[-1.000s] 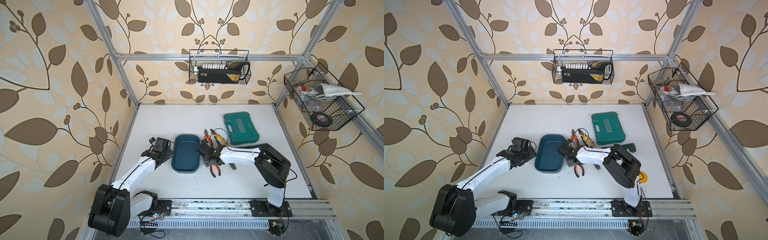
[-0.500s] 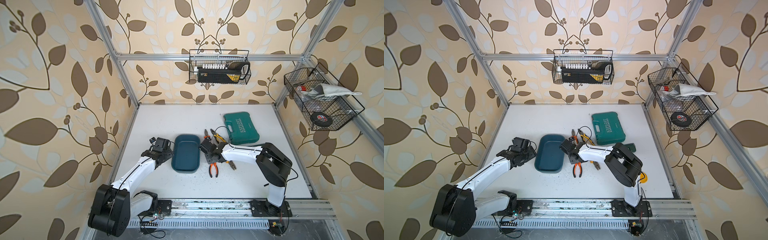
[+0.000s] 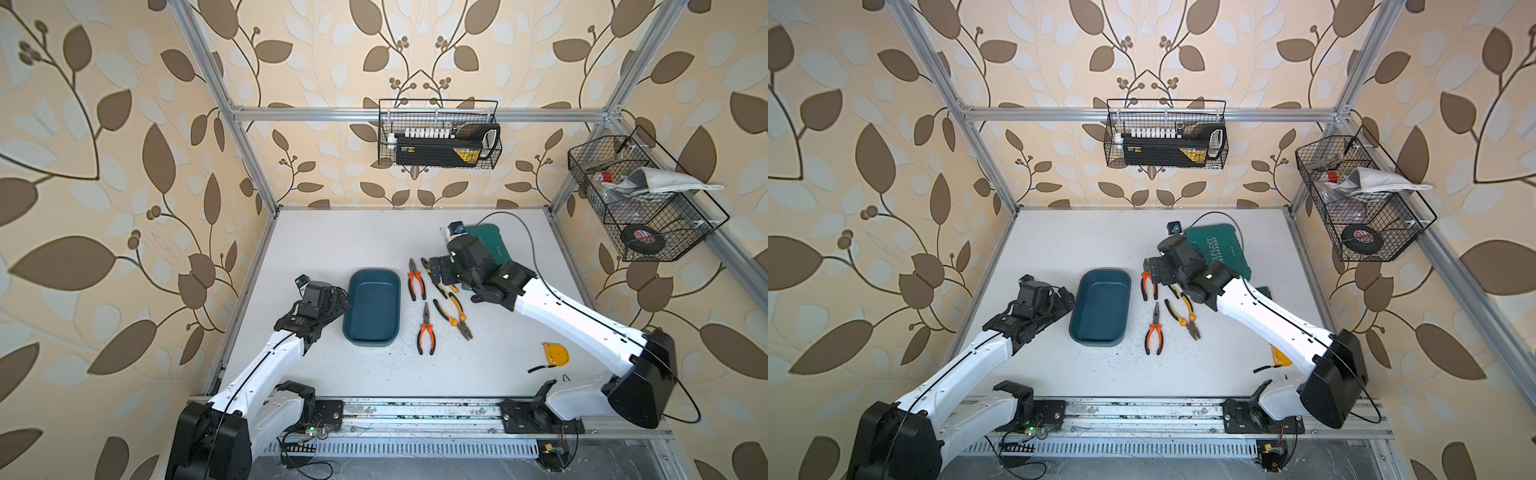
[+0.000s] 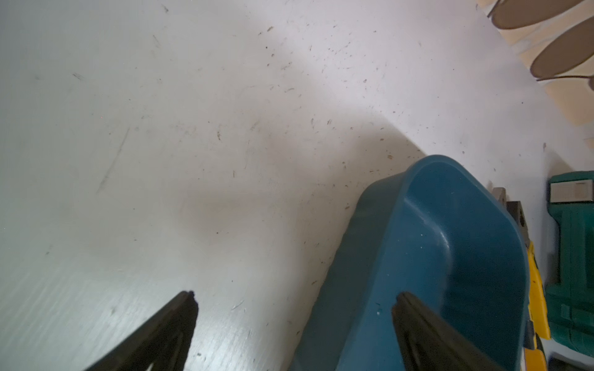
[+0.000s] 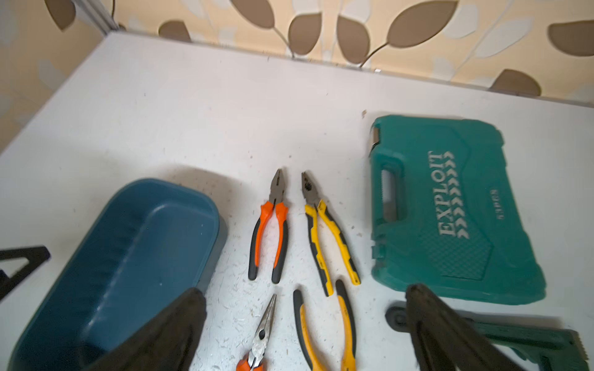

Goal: Take the pliers out of the storage box
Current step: Place the pliers at the center of the board, then reset both arms

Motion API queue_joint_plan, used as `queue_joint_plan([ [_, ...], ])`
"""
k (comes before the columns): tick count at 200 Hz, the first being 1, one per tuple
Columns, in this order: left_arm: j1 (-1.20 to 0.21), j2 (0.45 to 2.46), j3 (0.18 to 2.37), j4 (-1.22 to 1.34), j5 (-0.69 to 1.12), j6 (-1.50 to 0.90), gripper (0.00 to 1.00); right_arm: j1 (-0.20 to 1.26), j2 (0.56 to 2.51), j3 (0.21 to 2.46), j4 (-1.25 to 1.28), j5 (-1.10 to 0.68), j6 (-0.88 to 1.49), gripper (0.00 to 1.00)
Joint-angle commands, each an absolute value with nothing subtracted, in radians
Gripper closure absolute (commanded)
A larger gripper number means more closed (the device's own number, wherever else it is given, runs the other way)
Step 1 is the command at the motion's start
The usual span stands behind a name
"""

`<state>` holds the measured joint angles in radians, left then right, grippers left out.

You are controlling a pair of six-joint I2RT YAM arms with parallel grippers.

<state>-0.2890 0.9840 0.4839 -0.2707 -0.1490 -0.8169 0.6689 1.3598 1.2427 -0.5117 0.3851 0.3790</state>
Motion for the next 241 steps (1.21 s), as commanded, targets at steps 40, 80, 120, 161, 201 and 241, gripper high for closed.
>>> queue_joint_plan([
  [40, -0.301, 0.925, 0.453, -0.216, -0.151, -0.871, 0.01, 0.495, 1.14, 0.996, -0.389, 0.554, 0.337, 0.0],
  [80, -0.301, 0.895, 0.417, -0.127, -0.086, -0.826, 0.01, 0.423, 1.051, 0.599, 0.228, 0.666, 0.073, 0.0],
  [120, -0.301, 0.864, 0.416, -0.141, -0.111, -0.8, 0.01, 0.257, 1.173, 0.513, 0.31, 0.631, -0.017, 0.0],
  [161, -0.301, 0.878, 0.423, -0.137, -0.09, -0.793, 0.01, 0.182, 1.364, 0.422, 0.575, 0.445, -0.037, 0.0],
  [201, -0.301, 0.876, 0.418, -0.12, -0.076, -0.788, 0.01, 0.069, 1.478, 0.332, 0.882, 0.282, 0.037, 0.01],
  [241, -0.301, 0.85, 0.415, -0.116, -0.087, -0.771, 0.01, 0.068, 1.514, 0.346, 0.88, 0.264, 0.02, 0.0],
])
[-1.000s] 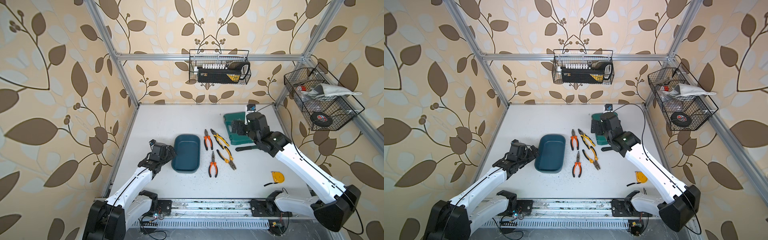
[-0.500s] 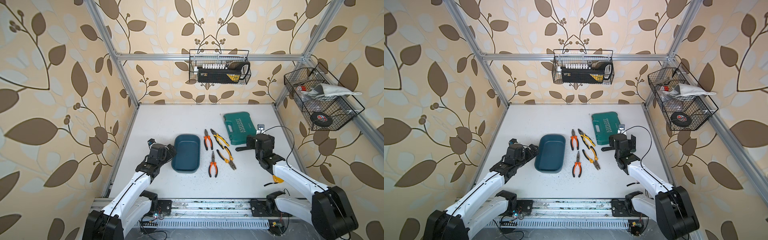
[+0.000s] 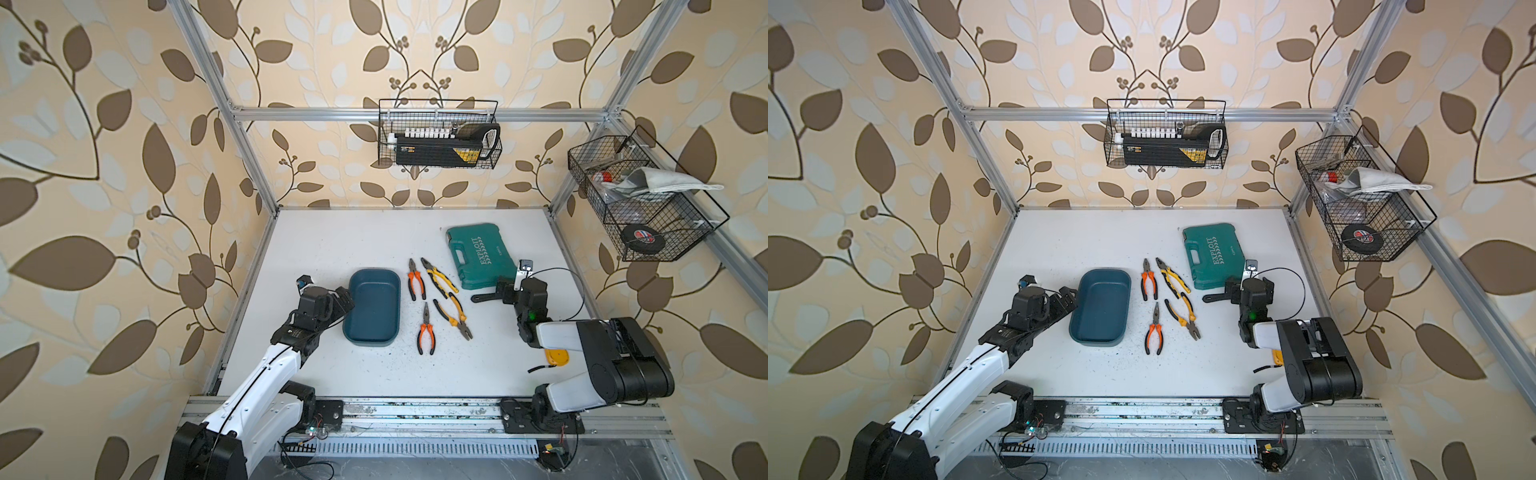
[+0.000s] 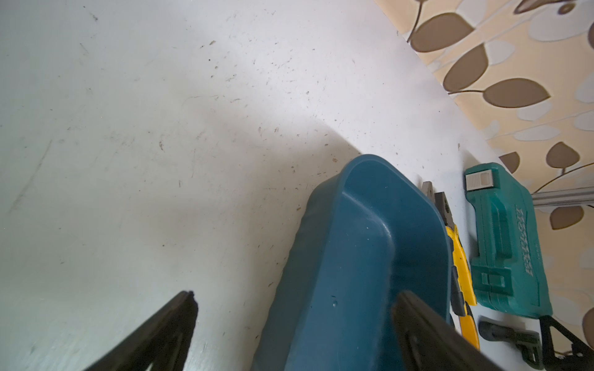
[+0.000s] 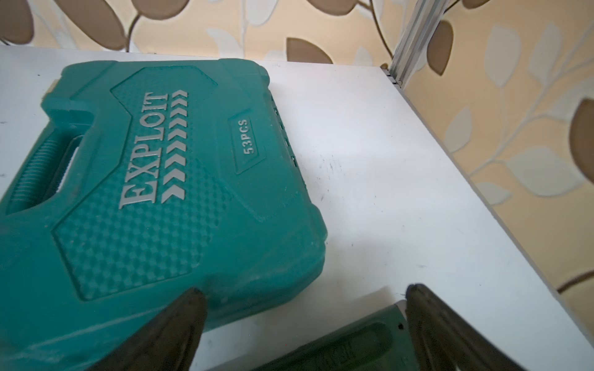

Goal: Take the pliers out of the storage box
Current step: Reset both arms

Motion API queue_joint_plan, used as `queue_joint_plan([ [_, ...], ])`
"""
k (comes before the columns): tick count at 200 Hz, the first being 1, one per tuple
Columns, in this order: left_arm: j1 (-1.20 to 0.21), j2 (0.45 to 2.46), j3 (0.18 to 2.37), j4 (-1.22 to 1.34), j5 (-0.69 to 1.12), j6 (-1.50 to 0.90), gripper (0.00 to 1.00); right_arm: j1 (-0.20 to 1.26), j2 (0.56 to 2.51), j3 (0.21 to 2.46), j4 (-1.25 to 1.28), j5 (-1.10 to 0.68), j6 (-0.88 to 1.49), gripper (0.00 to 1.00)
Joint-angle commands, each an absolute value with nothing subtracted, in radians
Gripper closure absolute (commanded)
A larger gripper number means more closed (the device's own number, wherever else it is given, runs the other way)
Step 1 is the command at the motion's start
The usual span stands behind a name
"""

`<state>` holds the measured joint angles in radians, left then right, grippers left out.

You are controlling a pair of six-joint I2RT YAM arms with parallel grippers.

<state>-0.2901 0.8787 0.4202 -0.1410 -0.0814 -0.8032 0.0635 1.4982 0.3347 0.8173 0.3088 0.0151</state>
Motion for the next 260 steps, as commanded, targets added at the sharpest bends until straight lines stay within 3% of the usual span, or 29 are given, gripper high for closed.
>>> queue_joint_plan([
  [1, -0.301, 0.848, 0.414, -0.118, -0.089, -0.771, 0.01, 0.069, 1.511, 0.347, 0.872, 0.266, 0.022, 0.0],
  [62, -0.301, 0.798, 0.495, -0.331, -0.311, -0.826, 0.01, 0.068, 1.505, 0.35, 0.863, 0.267, 0.025, 0.0],
  [87, -0.301, 0.839, 0.467, -0.168, -0.374, -0.787, 0.01, 0.069, 1.507, 0.351, 0.862, 0.265, 0.025, 0.0],
  [120, -0.301, 0.954, 0.647, -0.286, -0.477, -0.778, 0.01, 0.069, 1.508, 0.351, 0.862, 0.265, 0.023, 0.01],
  [150, -0.299, 1.085, 0.693, -0.116, -0.65, -0.511, 0.01, 0.068, 1.508, 0.352, 0.862, 0.266, 0.023, 0.01],
  [179, -0.286, 1.205, 0.604, 0.153, -0.844, -0.252, 0.01, 0.069, 1.508, 0.352, 0.862, 0.265, 0.023, 0.0],
  [219, -0.205, 1.266, 0.361, 0.65, -0.704, -0.062, 0.01, 0.068, 1.507, 0.351, 0.862, 0.267, 0.024, 0.0],
  [241, -0.062, 1.331, 0.305, 0.774, -0.424, -0.081, 0.01, 0.068, 1.506, 0.351, 0.862, 0.266, 0.023, 0.01],
  [260, -0.02, 1.402, 0.279, 0.882, -0.319, -0.077, 0.01, 0.069, 1.506, 0.351, 0.862, 0.267, 0.024, 0.0],
])
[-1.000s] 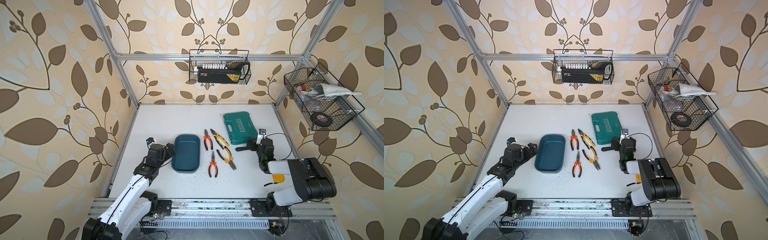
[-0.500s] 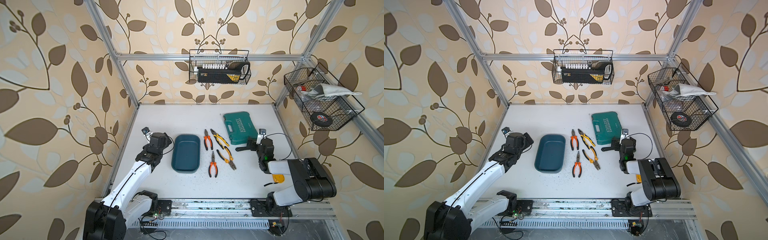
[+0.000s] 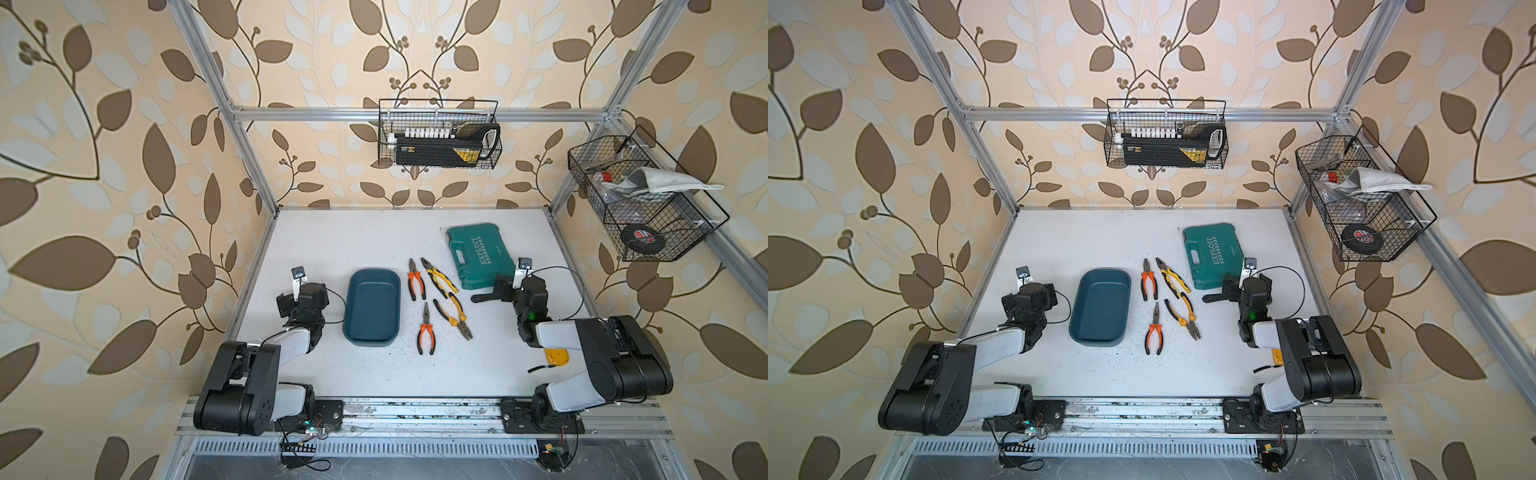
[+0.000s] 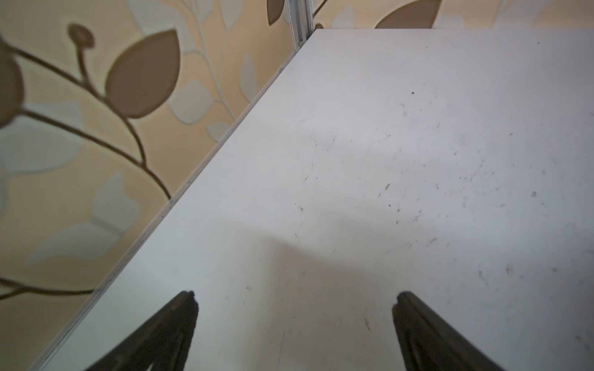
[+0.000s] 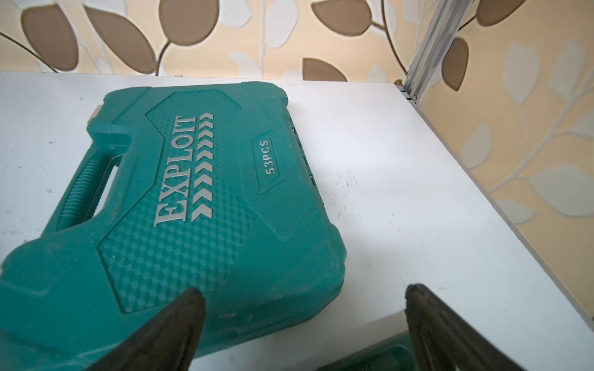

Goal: Take the pliers out of the storage box
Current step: Reset both arms

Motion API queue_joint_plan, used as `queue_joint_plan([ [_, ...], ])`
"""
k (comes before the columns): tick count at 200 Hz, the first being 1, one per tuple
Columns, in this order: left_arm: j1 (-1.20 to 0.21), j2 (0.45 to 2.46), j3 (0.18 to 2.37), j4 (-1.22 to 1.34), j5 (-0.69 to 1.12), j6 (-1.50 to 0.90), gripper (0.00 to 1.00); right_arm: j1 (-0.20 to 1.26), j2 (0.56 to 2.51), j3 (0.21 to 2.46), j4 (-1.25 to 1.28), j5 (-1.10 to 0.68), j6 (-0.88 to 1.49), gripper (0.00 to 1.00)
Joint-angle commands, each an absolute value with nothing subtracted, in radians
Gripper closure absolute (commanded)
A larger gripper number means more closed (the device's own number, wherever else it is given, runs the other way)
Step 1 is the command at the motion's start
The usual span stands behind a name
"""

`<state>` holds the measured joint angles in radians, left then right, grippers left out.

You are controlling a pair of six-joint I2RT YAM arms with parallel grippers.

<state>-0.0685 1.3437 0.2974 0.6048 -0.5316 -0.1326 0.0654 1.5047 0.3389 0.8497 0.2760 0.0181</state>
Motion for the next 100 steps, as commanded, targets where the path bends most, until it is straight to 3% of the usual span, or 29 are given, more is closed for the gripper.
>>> queue_joint_plan([
  [1, -0.02, 1.404, 0.279, 0.884, -0.317, -0.077, 0.01, 0.069, 1.506, 0.351, 0.862, 0.266, 0.024, 0.0],
  [23, -0.017, 1.507, 0.29, 0.955, -0.274, -0.046, 0.01, 0.068, 1.506, 0.351, 0.863, 0.268, 0.023, 0.0],
  [52, 0.065, 1.5, 0.388, 0.742, -0.116, -0.088, 0.01, 0.069, 1.507, 0.351, 0.862, 0.267, 0.023, 0.0],
  [100, 0.066, 1.494, 0.382, 0.75, -0.115, -0.088, 0.01, 0.068, 1.506, 0.351, 0.862, 0.268, 0.023, 0.0],
])
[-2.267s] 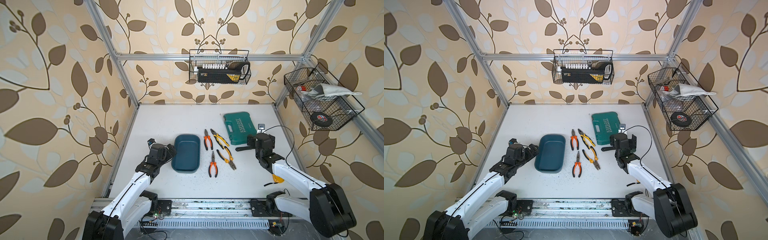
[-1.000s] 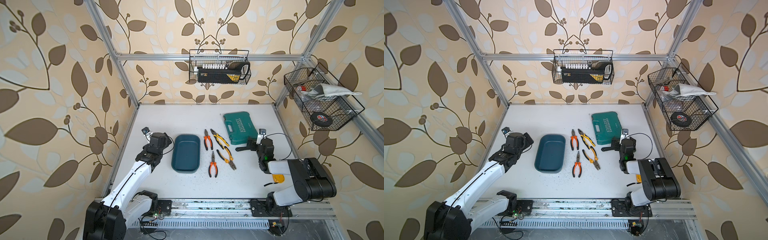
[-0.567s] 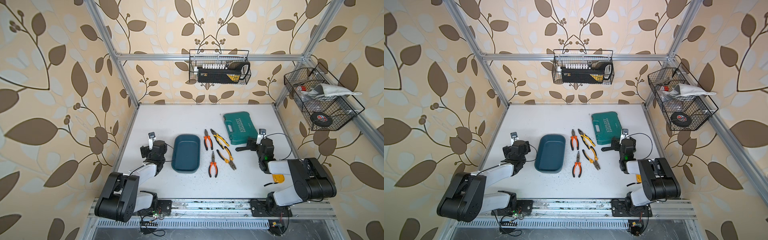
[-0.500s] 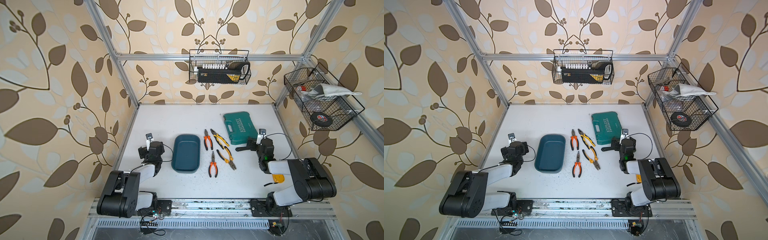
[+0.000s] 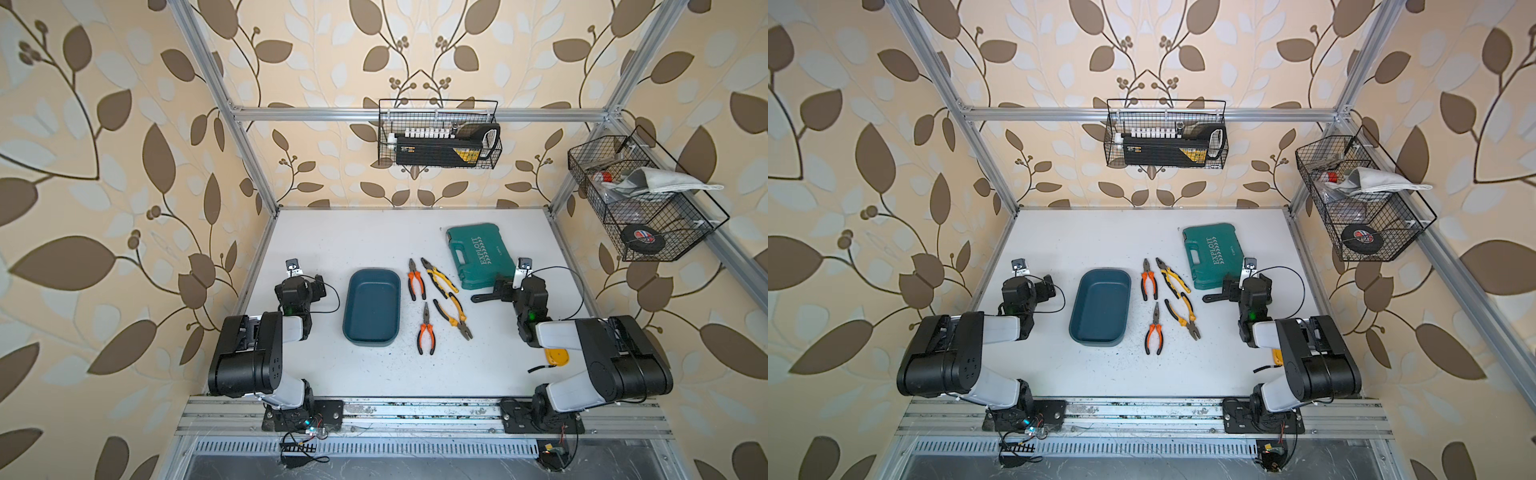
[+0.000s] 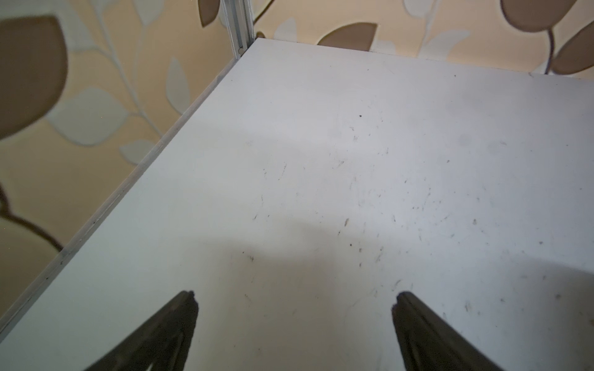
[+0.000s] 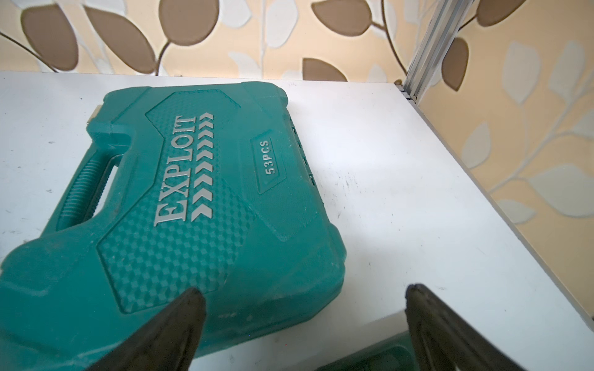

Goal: Take the pliers out of the storage box
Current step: Reset both arms

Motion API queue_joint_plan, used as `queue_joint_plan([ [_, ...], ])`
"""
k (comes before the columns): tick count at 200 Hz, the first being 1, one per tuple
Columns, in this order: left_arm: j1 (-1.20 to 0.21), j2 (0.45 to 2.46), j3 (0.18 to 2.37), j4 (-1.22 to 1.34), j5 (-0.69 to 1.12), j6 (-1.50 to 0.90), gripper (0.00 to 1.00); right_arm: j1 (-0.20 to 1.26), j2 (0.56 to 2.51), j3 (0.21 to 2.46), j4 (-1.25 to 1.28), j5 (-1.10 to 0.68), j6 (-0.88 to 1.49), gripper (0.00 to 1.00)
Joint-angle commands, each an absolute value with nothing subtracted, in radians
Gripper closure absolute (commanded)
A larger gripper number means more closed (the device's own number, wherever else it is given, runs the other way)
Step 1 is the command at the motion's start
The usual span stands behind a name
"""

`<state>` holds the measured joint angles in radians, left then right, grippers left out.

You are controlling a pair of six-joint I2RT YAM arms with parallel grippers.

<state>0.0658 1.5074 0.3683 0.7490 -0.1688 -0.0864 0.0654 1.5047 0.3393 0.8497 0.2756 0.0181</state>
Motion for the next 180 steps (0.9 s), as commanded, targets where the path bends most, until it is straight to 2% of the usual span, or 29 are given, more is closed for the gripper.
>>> queue_joint_plan([
  [1, 0.066, 1.494, 0.382, 0.75, -0.115, -0.088, 0.01, 0.069, 1.506, 0.351, 0.862, 0.268, 0.023, 0.0],
  [180, 0.069, 1.491, 0.379, 0.751, -0.111, -0.089, 0.01, 0.067, 1.508, 0.354, 0.859, 0.258, 0.025, 0.0],
])
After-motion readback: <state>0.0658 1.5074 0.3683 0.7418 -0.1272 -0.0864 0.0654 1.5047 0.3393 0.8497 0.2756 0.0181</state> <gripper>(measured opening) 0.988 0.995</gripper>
